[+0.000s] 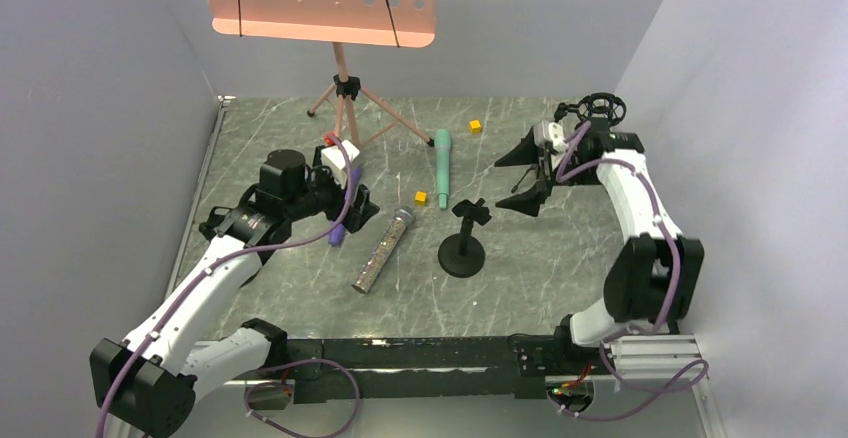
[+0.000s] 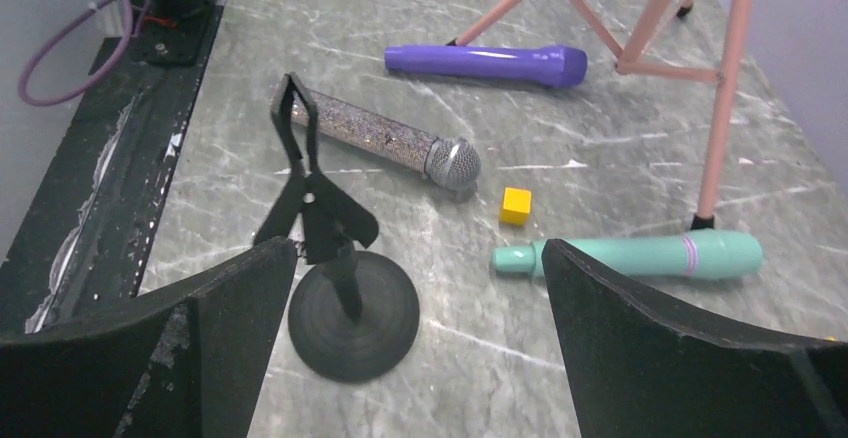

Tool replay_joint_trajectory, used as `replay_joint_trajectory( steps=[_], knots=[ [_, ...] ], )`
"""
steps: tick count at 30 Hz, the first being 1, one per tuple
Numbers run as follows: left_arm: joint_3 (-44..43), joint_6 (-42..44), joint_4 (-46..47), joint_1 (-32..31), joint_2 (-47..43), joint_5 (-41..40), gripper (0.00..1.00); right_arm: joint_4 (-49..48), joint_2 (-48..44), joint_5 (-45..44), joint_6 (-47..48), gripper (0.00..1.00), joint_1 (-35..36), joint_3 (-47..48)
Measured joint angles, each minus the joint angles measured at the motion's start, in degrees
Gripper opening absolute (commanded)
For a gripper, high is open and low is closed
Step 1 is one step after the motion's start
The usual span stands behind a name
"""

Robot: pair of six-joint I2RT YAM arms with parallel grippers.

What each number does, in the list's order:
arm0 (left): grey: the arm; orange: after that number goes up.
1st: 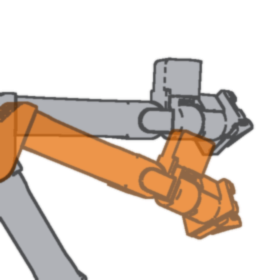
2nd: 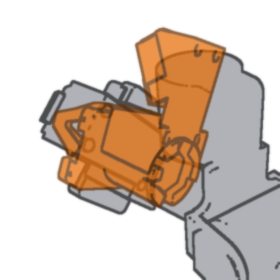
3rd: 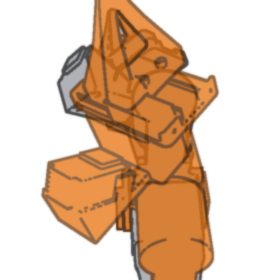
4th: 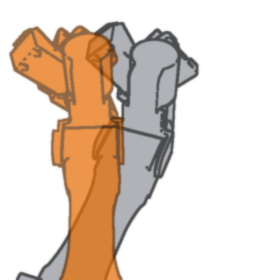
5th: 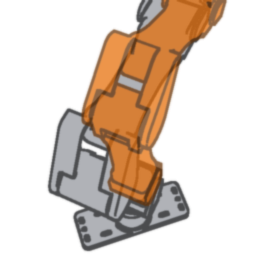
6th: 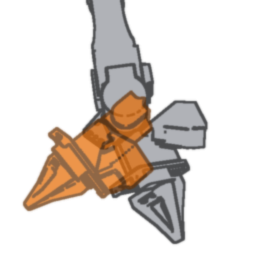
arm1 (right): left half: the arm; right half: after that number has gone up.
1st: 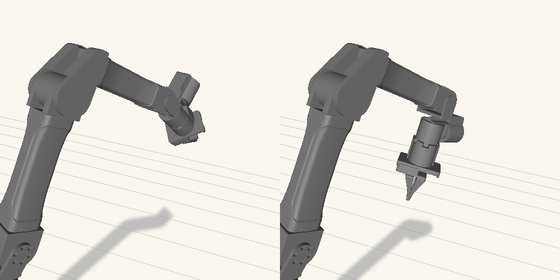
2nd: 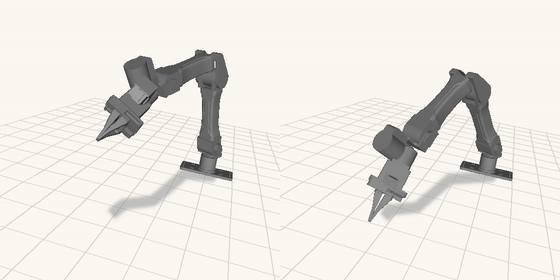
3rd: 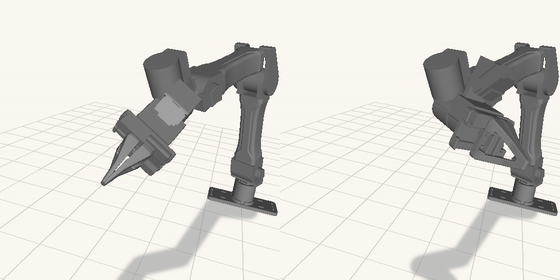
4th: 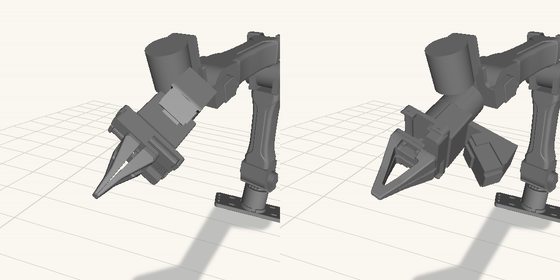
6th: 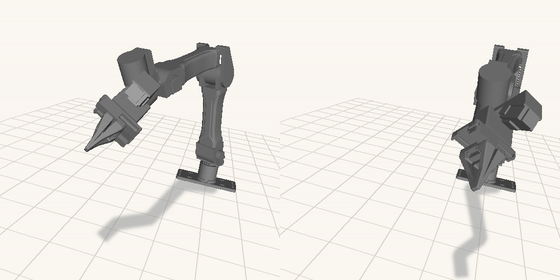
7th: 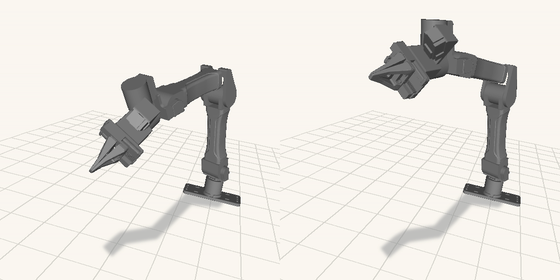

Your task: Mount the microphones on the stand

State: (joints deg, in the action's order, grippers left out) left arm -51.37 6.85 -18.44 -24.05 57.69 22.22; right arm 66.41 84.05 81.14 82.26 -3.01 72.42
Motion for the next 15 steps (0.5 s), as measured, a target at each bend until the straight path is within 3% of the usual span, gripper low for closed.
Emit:
replay_joint_trajectory(
  steps=[5, 15],
  knots=[
    [0.00, 0.00, 0.02, 0.00, -0.85, 0.00, 0.99, 10.93, 7.80, 1.38, 11.78, 1.00, 2.29, 1.46],
    [0.00, -0.02, 0.07, 0.00, -1.60, 0.87, 0.99, 18.16, 5.68, 1.46, 18.73, 1.00, 4.72, -1.27]
  ],
)
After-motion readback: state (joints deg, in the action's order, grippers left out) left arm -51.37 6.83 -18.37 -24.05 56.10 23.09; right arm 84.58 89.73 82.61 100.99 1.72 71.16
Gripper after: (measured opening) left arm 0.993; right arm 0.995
